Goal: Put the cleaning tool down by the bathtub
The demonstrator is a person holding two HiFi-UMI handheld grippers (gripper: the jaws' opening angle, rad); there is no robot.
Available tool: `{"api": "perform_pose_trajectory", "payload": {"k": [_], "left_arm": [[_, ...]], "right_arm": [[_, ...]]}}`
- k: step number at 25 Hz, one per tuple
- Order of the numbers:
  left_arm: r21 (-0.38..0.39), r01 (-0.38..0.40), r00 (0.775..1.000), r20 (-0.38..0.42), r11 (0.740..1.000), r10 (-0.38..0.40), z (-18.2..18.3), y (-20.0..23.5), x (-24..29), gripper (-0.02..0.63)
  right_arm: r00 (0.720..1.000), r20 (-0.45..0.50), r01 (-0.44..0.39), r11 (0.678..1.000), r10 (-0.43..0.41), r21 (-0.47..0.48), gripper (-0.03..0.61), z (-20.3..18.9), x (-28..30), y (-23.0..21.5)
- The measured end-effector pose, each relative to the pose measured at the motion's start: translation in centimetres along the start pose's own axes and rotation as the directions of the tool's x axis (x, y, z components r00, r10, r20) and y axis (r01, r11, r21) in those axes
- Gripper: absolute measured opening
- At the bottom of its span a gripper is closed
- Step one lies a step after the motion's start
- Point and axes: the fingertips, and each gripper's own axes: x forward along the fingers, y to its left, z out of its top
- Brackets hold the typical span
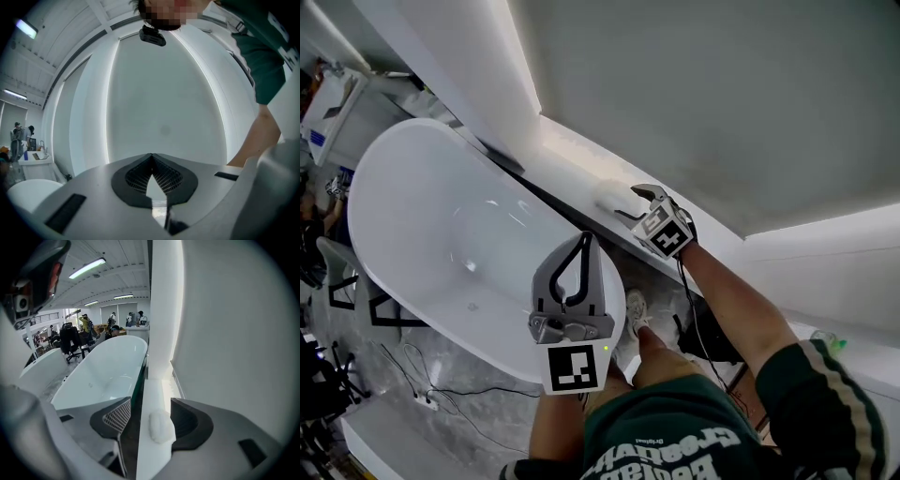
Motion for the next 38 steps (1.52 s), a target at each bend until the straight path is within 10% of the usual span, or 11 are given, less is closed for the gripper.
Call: {"api": "perform_pose_trajectory", "payload": {"k": [18,25,32,38], "left_arm": [[-0.011,0.051,0.998,0.037,0.999,-0.051,7.3,-0.3,-5.9,0.007],[-0.02,0.078,0.996,0.034,0.997,-0.077,8.9,-0.5,-8.2,0.006],[-0.051,0.079,0.994,0.084,0.996,-0.075,11.1,-0.2,-9.8,0.006],[-0.017,0.102,0.986,0.138,0.995,-0.099,12.3,-0.7,-11.4,0.007]], "right_arm": [[0.914,0.382,0.137,0.99,-0.138,0.028,0.261,11.4,-20.5,7.9],[0.826,0.536,0.198,0.98,-0.174,0.014,0.261,16.4,-28.1,11.0],[0.661,0.733,0.248,0.969,-0.159,-0.014,0.261,19.9,-35.3,15.0],[0.628,0.754,0.31,0.951,-0.193,-0.014,0.255,18.6,-37.0,16.4]]}}
